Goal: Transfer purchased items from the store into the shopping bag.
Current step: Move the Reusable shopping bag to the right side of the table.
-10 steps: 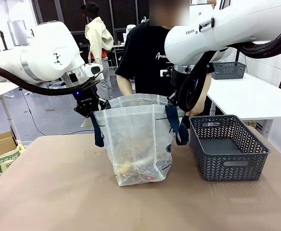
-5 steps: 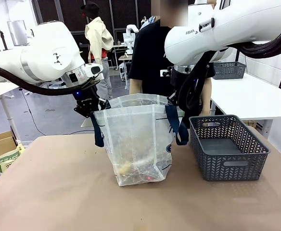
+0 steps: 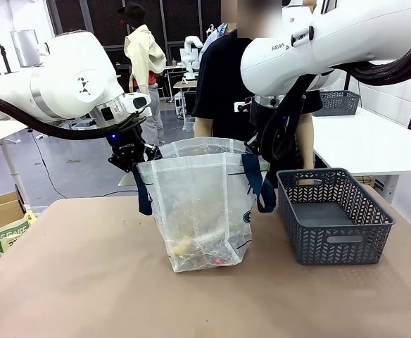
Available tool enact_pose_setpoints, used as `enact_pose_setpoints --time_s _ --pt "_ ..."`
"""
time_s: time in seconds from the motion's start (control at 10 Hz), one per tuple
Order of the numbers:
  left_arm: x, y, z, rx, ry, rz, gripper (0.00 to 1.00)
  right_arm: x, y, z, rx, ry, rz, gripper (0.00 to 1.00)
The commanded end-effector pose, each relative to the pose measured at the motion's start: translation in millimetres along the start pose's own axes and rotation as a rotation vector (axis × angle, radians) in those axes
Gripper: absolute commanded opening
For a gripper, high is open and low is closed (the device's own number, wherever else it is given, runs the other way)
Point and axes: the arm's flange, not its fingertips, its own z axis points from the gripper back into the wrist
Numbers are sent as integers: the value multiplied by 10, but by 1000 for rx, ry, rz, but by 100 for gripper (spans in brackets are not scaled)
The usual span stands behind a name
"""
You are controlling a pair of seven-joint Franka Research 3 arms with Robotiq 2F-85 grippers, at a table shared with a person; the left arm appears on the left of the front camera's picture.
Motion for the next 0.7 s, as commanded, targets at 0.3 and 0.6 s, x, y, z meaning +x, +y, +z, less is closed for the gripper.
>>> enact_pose_setpoints --time_s 0.3,0.6 --pt "4 16 -3 1 0 2 0 2 -11 10 -1 -1 -1 0" --pt "4 16 -3 1 0 2 0 2 -11 10 -1 -1 -1 0"
